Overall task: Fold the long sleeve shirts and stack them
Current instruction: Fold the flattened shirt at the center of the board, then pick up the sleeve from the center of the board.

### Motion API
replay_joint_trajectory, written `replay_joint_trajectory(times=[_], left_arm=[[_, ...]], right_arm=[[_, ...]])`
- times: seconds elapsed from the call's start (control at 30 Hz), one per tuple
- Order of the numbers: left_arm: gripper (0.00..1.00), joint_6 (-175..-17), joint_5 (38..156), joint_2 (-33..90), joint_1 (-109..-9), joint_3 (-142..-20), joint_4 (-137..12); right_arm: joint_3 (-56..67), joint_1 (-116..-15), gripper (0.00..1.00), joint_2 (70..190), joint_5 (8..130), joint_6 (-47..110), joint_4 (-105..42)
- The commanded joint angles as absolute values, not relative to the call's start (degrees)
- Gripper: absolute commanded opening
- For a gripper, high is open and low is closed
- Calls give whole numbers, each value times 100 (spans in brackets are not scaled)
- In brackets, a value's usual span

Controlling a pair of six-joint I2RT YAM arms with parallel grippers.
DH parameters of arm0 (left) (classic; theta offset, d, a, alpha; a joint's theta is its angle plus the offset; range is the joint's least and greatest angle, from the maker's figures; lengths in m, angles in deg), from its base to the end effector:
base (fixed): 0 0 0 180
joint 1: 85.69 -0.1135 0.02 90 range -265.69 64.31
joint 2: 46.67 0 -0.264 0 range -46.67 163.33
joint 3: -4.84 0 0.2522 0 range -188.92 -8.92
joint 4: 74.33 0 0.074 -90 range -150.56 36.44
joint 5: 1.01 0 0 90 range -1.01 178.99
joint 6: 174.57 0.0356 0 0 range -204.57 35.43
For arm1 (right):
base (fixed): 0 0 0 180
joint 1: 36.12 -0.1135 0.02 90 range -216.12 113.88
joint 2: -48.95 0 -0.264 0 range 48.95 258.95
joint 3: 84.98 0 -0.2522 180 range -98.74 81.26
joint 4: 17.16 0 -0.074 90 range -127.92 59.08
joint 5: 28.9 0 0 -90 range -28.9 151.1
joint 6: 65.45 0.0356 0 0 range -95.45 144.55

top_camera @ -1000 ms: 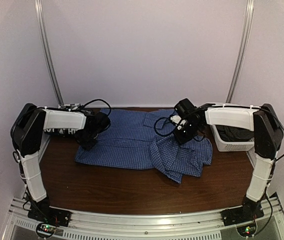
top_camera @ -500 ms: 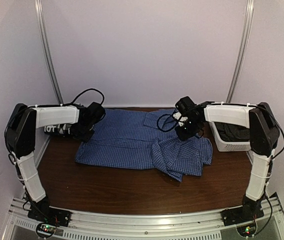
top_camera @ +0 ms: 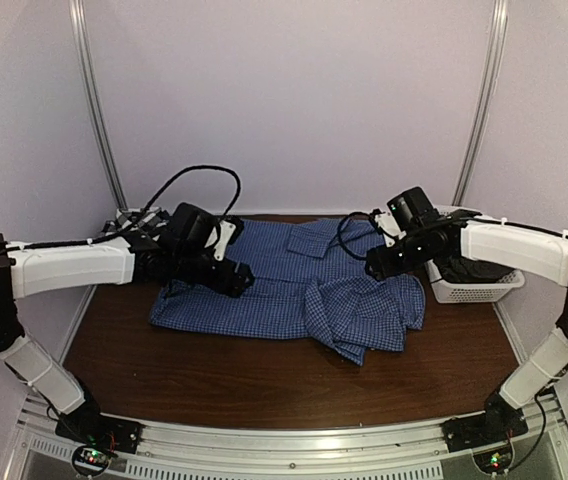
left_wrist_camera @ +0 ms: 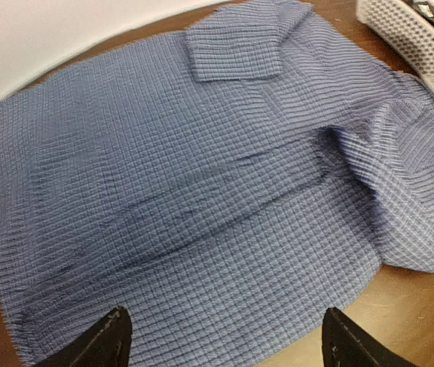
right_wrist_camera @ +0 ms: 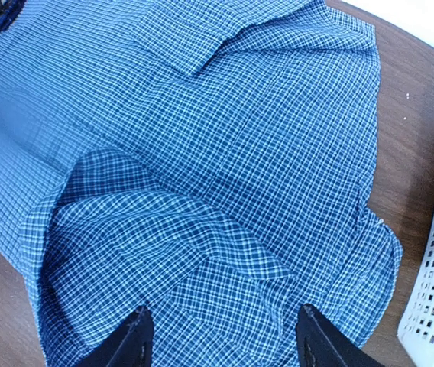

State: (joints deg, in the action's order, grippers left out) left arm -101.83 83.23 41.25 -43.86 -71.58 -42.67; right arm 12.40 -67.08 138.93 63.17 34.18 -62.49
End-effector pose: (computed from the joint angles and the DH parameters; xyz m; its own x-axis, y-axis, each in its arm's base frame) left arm 0.2538 -0.2223 0.2522 -0.6674 0.2012 -0.7170 0.4304 0.8900 -0.1509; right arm 0.2879 0.1742 0.2580 -0.7616 -0.2619 -0.5928 -0.4113 0.9022 0.1297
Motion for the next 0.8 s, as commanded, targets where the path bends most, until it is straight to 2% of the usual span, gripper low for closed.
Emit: replay_joint_trajectory(times=[0.0,0.1,0.43,0.53,0.77], left_arm=[[97,-10978,10077,4384,-4085,-6778,-5964],[97,-11331,10533,4812,-3842,-6798,-6627],[96,-11974,10779,6440,-3298,-7854,-7079],[85,-12071,10901,6772,-3295,-8065,-7147],[47,-12189,11528,7002,-3300,-8283,-7689]], right_arm=[[1970,-6752,66,13322,6689,3727,-5775],[2349,-6755,66,12993,6673,3863,-5681],[2958,-6762,67,12541,6807,4080,-5511],[3037,-6776,67,12492,6824,4087,-5471],[3260,-6774,67,12439,6809,4113,-5367]])
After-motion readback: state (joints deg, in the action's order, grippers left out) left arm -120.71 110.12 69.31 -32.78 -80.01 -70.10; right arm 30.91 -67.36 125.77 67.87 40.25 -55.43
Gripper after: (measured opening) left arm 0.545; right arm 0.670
